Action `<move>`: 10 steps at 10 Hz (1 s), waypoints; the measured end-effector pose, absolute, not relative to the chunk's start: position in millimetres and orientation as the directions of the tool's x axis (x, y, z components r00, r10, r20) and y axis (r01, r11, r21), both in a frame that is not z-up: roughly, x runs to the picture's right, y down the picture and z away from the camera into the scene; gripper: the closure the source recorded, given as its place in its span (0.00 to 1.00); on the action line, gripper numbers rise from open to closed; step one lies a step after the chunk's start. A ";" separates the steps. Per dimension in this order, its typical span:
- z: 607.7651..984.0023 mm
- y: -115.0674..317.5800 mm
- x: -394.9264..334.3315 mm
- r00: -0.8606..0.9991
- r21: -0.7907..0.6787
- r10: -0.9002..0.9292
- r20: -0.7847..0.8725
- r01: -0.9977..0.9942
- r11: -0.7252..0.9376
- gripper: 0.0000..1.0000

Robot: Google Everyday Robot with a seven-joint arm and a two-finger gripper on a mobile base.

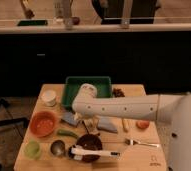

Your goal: Wipe red bowl with eraser

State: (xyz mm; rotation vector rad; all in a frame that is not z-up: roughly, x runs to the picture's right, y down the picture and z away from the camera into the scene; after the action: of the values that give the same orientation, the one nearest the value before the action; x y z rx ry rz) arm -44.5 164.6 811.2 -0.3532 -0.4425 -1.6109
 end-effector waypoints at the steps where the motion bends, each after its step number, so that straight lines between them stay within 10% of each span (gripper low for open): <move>1: 812.2 167.2 -46.0 -0.125 0.091 -0.864 0.488 0.992 -0.092 0.20; 10: 820.4 188.3 -34.6 -0.455 0.306 -0.745 0.489 0.889 -0.342 0.20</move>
State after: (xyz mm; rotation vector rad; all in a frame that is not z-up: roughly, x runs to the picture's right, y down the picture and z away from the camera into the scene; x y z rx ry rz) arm -34.6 188.3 820.4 -0.3193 -0.6562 -1.9505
